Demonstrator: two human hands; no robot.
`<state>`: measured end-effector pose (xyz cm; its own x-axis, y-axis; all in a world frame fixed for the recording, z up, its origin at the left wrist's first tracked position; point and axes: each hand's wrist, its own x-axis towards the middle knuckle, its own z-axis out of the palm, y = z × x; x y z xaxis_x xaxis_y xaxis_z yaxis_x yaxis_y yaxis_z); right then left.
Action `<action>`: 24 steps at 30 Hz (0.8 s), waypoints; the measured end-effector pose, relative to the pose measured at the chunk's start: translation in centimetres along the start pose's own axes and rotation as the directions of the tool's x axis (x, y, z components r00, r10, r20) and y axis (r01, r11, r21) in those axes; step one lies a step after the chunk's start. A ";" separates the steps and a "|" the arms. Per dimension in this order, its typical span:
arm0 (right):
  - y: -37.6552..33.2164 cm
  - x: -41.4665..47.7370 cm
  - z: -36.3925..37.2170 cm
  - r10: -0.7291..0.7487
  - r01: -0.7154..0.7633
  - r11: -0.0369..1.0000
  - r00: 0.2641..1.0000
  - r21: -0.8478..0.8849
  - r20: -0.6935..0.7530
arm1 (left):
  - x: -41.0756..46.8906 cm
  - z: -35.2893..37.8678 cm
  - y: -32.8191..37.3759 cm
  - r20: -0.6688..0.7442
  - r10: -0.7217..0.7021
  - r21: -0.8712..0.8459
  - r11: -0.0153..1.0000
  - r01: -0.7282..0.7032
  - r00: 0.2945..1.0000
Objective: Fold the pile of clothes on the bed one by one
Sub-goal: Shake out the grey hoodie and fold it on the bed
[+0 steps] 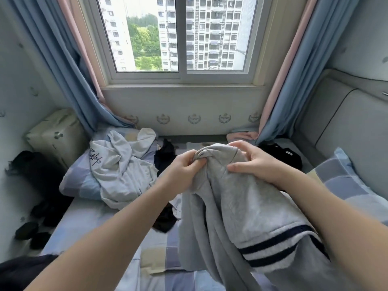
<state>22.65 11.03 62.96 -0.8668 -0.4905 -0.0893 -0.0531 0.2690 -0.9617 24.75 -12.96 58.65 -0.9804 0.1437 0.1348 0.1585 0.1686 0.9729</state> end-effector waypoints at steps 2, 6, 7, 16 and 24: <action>2.6 -1.6 -0.9 0.174 -0.156 0.979 0.975 -0.130 0.140 | 0.8 1.3 0.3 -0.089 0.013 -0.028 0.999 -0.015 0.996; 8.1 -4.3 -0.1 0.386 -0.342 0.910 0.905 -0.232 0.177 | 2.5 3.0 0.1 -0.195 0.022 0.043 0.999 -0.014 0.981; 8.8 -4.4 -0.2 0.348 -0.310 0.919 0.928 -0.243 0.131 | 2.9 3.1 -0.4 -0.221 0.014 0.104 0.995 0.009 0.975; 9.1 -2.2 -3.1 0.221 -0.173 0.960 0.951 0.219 -0.218 | 2.2 6.2 -2.3 0.086 -0.339 0.347 0.892 0.291 0.937; 8.6 -2.4 -5.3 0.249 -0.080 0.829 0.939 0.553 -0.237 | 0.3 12.8 -4.3 0.222 -0.366 0.015 0.928 0.372 0.904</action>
<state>21.62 18.95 56.29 -0.9447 -0.1975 -0.2617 0.2996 -0.1958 -0.9337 25.27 -1.16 52.09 -0.9182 0.2845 -0.2757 -0.2158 0.2242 0.9503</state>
